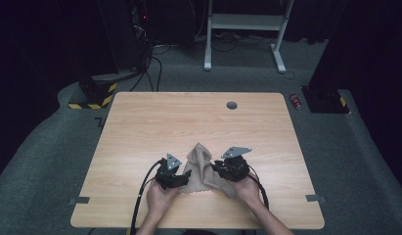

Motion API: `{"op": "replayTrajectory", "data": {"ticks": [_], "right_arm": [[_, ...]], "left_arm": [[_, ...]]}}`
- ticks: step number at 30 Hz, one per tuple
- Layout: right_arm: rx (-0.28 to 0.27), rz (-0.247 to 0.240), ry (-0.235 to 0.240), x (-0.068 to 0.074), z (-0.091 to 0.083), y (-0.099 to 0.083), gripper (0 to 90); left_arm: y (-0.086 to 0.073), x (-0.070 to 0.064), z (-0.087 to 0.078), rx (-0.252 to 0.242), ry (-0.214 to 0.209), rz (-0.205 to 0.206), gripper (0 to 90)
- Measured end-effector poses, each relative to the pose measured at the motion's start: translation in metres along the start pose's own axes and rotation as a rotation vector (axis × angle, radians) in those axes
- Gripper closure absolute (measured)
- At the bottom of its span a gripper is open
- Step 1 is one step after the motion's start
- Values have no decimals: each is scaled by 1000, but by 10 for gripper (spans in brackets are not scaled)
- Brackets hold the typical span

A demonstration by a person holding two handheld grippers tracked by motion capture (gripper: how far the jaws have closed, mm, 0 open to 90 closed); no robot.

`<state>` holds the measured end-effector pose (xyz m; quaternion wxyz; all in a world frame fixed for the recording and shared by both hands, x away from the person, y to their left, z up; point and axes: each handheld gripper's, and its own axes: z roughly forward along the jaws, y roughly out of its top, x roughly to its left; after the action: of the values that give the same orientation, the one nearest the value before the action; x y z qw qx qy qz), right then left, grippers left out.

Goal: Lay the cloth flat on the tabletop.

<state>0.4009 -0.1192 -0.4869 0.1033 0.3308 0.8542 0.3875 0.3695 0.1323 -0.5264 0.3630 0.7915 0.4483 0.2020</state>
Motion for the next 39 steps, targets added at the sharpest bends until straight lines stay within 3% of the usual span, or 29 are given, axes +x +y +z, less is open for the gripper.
{"op": "replayTrajectory", "data": {"ticks": [3, 6, 9, 11, 19, 26, 29, 31, 32, 35, 36, 39], "right_arm": [[16, 19, -3, -4, 9, -1, 710], [48, 34, 1, -6, 29, -2, 698], [52, 46, 3, -8, 36, -1, 725], [45, 48, 17, -10, 38, 4, 869], [-4, 20, 1, -13, 25, 20, 895], [-75, -9, -68, -18, -8, 39, 893], [-93, -23, -65, -15, -12, 41, 893], [-75, -47, -64, -9, -9, 39, 892], [-28, -85, -52, -2, 3, 34, 890], [42, -102, -23, 3, 20, 26, 883], [80, -112, 2, 6, 32, 15, 823], [59, -98, 4, 5, 32, 8, 779]], "left_arm": [[0, 0, 0, 0, 0, 0, 344], [0, 0, 0, 0, 0, 0, 345], [0, 0, 0, 0, 0, 0, 344], [0, 0, 0, -1, 1, 1, 344], [0, 0, 0, 0, 1, 1, 344], [0, 0, 0, -1, 0, 0, 344], [0, 0, 0, 0, 1, 0, 344], [0, 0, 0, -2, 1, -1, 344], [0, 0, 0, 0, 1, 0, 344], [0, 0, 0, -2, 1, -1, 343], [0, 0, 0, -1, 1, -3, 343], [0, 0, 0, -1, 1, -3, 344]]}}
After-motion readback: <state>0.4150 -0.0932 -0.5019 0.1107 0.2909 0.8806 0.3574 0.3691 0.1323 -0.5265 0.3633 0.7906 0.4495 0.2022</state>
